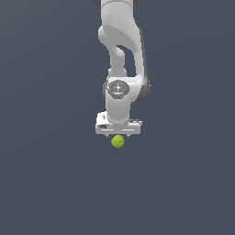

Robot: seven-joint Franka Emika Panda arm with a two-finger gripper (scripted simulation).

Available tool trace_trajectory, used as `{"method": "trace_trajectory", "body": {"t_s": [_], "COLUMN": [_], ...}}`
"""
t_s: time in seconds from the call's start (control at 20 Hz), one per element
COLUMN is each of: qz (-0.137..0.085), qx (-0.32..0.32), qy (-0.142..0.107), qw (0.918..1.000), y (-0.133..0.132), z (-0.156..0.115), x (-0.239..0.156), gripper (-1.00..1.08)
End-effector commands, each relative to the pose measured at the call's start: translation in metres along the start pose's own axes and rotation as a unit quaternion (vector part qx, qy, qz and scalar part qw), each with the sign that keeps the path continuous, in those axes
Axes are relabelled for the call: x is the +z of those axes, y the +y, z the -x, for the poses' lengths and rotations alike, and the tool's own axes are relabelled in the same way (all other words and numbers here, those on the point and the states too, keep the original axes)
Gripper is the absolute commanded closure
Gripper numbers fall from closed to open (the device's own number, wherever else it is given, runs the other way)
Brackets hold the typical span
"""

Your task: Pick up the object and move it to a goal position.

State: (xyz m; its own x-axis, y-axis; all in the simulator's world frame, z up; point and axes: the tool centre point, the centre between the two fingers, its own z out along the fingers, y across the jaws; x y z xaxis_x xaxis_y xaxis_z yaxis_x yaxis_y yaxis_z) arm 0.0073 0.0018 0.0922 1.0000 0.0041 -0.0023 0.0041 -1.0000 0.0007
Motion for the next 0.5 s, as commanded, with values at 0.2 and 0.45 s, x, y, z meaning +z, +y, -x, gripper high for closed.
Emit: {"method": "trace_trajectory", "body": {"t_s": [0.2, 0.45], "qz": [0.000, 0.000], "qx": [0.000, 0.000], "qy": [0.000, 0.001], "qw": [1.0000, 1.0000], "y": [0.000, 0.000], "z": [0.000, 0.001], "x": [0.014, 0.040], "gripper": [-0.92, -0.92]}}
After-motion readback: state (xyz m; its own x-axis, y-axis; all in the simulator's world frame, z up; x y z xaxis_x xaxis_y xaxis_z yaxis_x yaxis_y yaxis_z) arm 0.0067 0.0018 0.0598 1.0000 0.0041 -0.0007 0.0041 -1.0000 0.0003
